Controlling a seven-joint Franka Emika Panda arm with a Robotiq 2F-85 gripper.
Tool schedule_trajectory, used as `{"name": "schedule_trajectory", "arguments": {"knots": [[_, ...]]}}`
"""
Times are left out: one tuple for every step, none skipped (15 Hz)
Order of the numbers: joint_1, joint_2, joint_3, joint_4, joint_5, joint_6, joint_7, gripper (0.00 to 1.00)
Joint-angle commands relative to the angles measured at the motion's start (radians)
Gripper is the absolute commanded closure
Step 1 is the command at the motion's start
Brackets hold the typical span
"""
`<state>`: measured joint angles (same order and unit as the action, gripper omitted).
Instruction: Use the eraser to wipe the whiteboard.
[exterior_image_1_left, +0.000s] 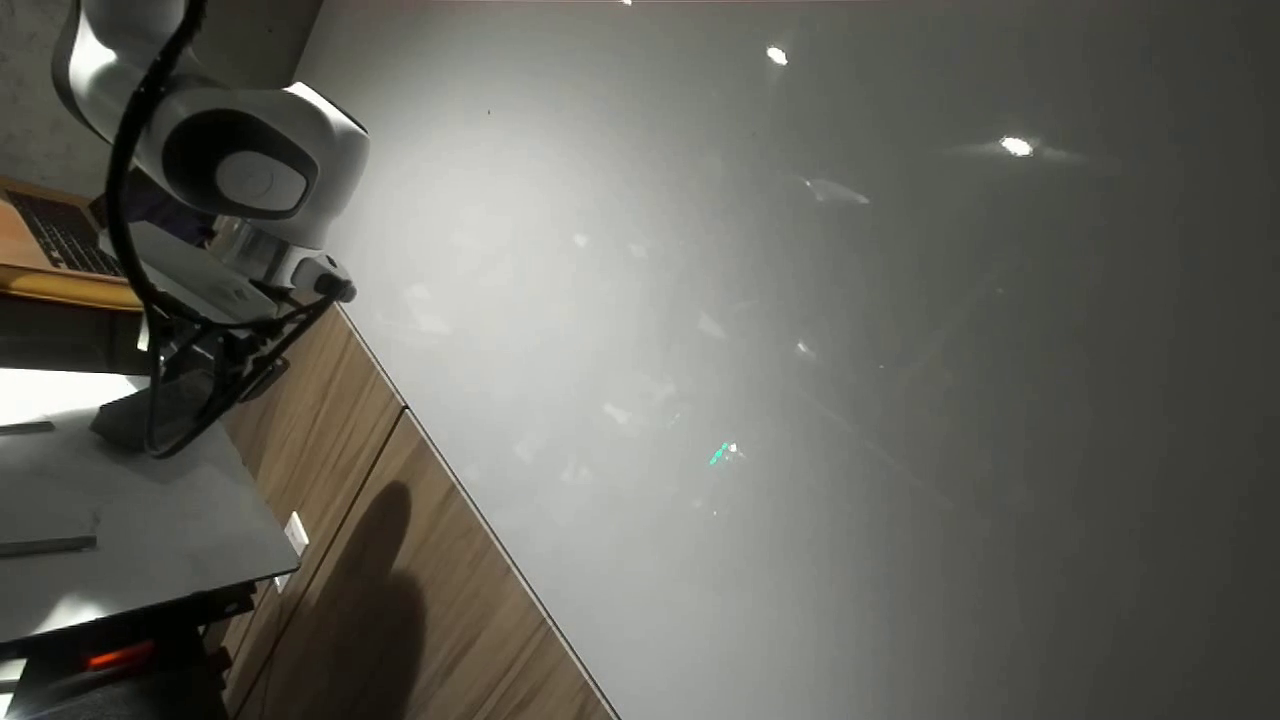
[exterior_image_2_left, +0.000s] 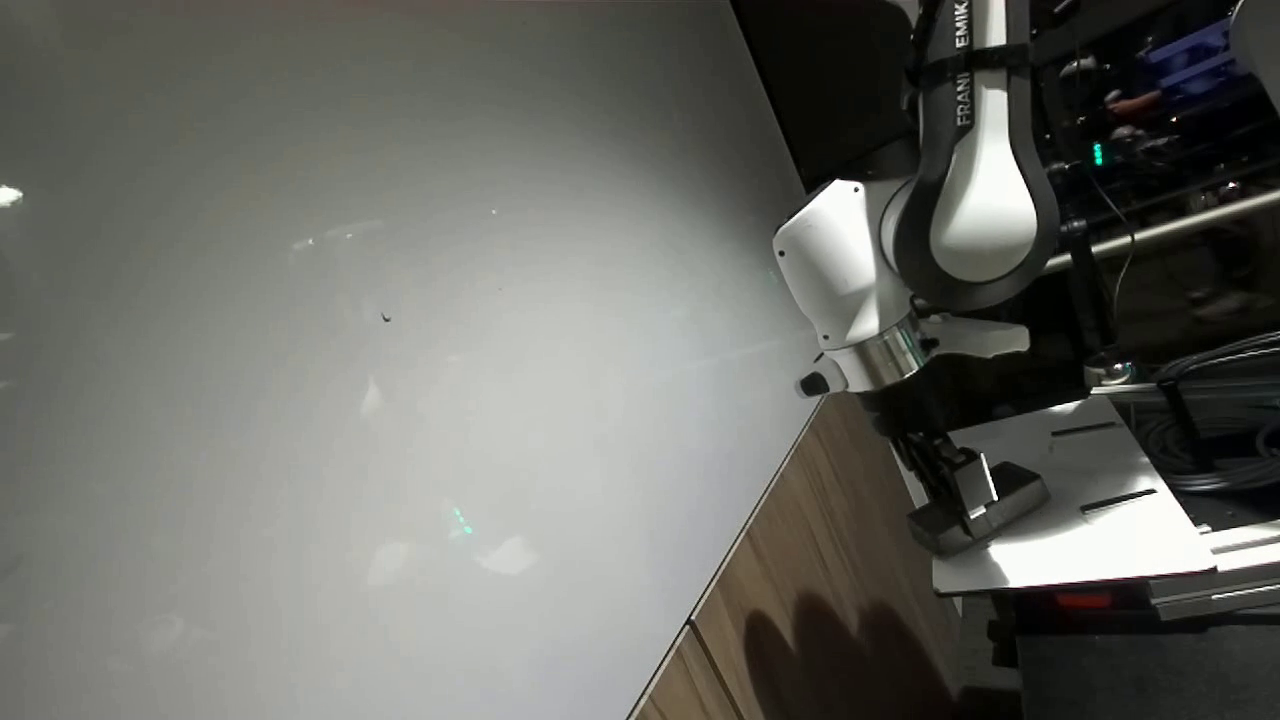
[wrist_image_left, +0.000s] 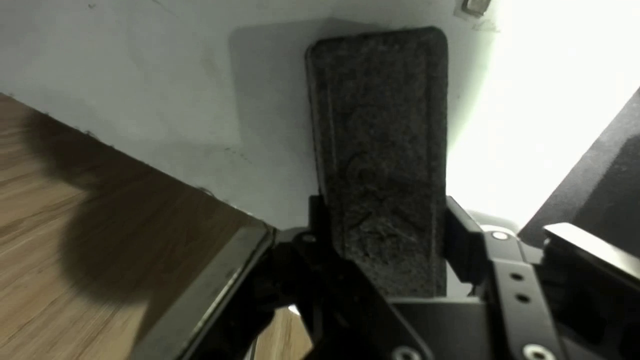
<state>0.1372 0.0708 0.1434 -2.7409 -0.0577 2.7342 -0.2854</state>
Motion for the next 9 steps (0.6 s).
{"name": "schedule_trajectory", "arguments": {"knots": [[-0.019, -0.09, -0.032, -0.027, -0.072, -0.011, 0.105, 0.69], [-0.032, -0.097, -0.051, -0.018, -0.109, -0.019, 0.158, 0.69], [-0.044, -0.092, -0.066, -0.001, -0.142, -0.027, 0.217, 0.69], [-0.058, -0.094, -0.078, -0.001, -0.166, -0.023, 0.262, 0.69], [-0.072, -0.09, -0.089, -0.001, -0.186, -0.017, 0.308, 0.69], [-0.084, -0.083, -0.098, -0.001, -0.206, -0.004, 0.345, 0.69], [-0.096, -0.076, -0.107, -0.001, -0.227, 0.003, 0.385, 0.69], [-0.105, -0.066, -0.113, 0.005, -0.243, -0.001, 0.424, 0.69], [-0.113, -0.058, -0.12, 0.011, -0.26, -0.003, 0.466, 0.69]]}}
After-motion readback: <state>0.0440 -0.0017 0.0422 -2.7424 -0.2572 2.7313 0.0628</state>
